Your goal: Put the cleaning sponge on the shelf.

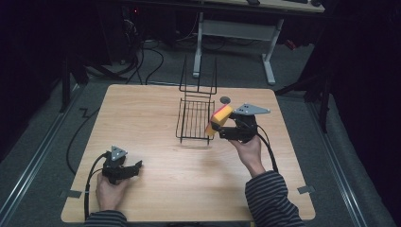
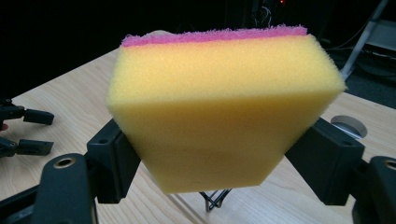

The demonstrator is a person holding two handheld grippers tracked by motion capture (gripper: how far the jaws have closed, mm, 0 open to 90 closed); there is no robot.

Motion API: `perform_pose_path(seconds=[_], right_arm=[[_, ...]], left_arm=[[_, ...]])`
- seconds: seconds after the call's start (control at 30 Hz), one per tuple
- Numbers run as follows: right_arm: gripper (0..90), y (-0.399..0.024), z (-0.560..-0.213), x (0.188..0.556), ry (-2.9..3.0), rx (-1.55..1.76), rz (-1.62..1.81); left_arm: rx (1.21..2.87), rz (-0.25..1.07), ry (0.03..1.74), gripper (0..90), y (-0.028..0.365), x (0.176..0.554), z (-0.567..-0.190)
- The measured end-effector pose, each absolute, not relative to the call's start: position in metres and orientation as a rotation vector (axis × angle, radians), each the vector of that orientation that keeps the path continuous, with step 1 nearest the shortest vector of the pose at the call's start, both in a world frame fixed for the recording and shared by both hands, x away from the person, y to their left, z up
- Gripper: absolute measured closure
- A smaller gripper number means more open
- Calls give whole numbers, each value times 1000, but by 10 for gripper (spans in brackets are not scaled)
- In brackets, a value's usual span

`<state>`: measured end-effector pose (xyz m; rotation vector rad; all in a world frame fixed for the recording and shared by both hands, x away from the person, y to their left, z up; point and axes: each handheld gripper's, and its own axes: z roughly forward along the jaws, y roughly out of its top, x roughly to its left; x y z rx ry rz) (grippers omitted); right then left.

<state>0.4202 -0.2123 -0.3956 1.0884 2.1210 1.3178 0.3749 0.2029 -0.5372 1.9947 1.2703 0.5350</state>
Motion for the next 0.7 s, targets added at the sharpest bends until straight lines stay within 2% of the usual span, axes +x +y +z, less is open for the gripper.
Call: perform_pose_path(seconds=[0.7], right_arm=[[236,-192,-397,437,2158,1090,1310]], left_arm=[[1996,536,1270,248,203,375,-537]])
